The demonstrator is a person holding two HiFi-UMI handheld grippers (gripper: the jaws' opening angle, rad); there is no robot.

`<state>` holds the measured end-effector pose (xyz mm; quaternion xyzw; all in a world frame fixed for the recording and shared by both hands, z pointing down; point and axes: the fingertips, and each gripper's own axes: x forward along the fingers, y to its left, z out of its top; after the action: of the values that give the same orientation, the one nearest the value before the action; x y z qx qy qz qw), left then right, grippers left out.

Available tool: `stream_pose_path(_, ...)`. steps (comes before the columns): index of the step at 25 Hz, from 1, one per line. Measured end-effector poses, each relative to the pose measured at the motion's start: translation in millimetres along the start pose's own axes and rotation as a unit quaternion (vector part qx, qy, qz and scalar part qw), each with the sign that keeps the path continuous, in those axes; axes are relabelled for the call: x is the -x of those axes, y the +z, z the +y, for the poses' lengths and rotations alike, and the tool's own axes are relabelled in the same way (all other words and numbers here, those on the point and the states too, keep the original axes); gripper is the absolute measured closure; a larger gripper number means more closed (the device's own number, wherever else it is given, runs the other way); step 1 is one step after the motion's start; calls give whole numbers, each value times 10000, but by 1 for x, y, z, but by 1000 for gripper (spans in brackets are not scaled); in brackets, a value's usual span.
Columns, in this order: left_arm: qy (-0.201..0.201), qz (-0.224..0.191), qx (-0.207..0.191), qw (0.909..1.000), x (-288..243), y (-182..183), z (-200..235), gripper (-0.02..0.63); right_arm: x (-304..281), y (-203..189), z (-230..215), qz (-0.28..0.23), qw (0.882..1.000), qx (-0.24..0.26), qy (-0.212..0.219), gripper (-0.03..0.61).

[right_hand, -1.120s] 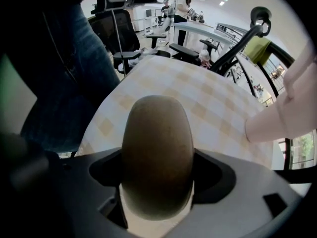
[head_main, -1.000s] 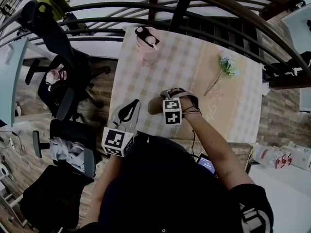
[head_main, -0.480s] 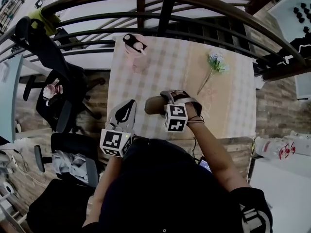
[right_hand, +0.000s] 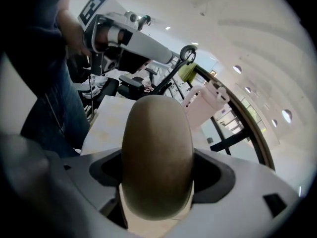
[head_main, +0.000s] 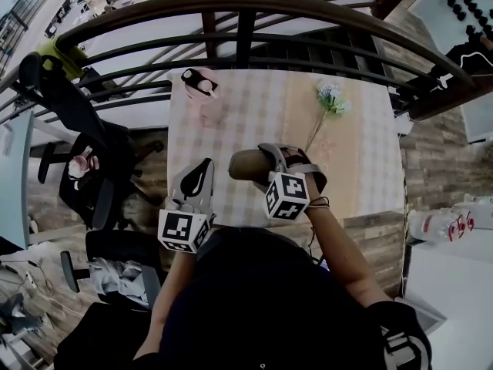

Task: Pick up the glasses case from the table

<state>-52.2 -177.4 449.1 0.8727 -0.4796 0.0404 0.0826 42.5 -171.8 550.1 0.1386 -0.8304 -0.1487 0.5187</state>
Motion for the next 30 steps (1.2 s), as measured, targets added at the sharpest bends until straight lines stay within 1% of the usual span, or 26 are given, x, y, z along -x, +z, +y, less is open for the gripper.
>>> stream_pose_path(3,-40,-96,-52,9999,-3,10,-3,604,16,4,-14,-119,9991,-201,-358,212)
stream_pose_path(7,-83,-196,-72,9997,-8,24,-6,604,38,8,-35,-335,9941,-496,-905,212)
stream_pose_path(12,-109,-367,-73,9992,-14,43,-7,604,62,11,-57,-558,9840,-685,-1545,212)
stream_pose_path(15,-110,-451,-18,9989,-16,55,-6,604,79,14,-70,-754,9740,-890,-1941,212)
stream_pose_path(18,-92,-573,5,9983,-18,68,-4,604,98,17,-85,-1020,9597,-1164,-2347,212)
stream_pose_path(24,4,-753,-263,9968,-20,94,-5,604,136,23,-110,-1490,9289,-1613,-2982,212)
stream_pose_path(27,69,-896,-353,9953,-19,110,-6,604,155,26,-122,-1824,9063,-1903,-3303,212)
stream_pose_path(30,187,-1017,-406,9938,-17,125,-6,604,172,28,-132,-2255,8785,-2277,-3543,212)
